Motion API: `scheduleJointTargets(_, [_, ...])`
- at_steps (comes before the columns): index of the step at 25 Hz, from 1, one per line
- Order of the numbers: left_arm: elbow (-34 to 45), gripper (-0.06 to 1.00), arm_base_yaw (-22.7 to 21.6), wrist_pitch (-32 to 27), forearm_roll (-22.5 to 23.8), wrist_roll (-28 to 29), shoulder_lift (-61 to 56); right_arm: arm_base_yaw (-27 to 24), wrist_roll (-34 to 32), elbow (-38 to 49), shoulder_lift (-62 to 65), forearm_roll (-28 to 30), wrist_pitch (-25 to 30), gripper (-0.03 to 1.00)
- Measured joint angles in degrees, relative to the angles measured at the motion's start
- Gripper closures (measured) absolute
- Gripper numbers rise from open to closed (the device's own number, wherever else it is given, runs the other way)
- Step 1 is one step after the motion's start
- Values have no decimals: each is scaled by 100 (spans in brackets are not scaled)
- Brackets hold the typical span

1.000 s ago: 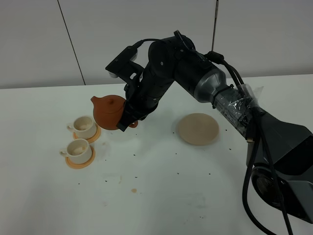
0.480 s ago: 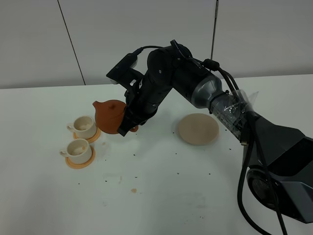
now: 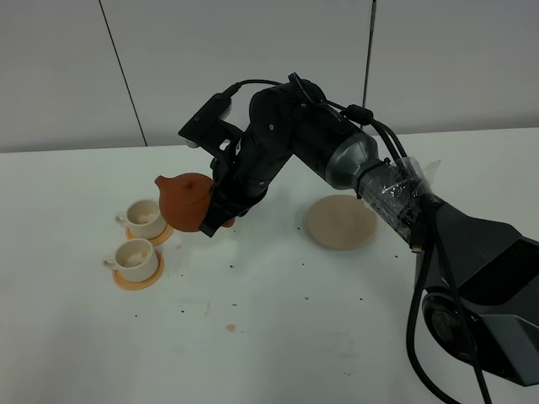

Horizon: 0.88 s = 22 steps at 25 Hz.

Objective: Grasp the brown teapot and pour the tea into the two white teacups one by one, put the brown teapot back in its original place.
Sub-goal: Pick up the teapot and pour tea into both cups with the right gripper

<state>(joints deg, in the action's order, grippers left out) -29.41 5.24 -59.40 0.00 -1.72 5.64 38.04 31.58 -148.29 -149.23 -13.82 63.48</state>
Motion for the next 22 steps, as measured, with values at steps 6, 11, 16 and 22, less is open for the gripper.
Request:
scheduleJointTargets(6, [0,57,0,0,0,0,0,0,5,0,0,0,17,88])
scheduleJointTargets(11, [0,57,0,0,0,0,0,0,39,0,0,0,30,88])
scheduleJointTargets(16, [0,57,0,0,0,0,0,12,361,0,0,96,-26,88])
scheduleJointTargets(22, [0,57,0,0,0,0,0,229,655,0,0,890,-456,88])
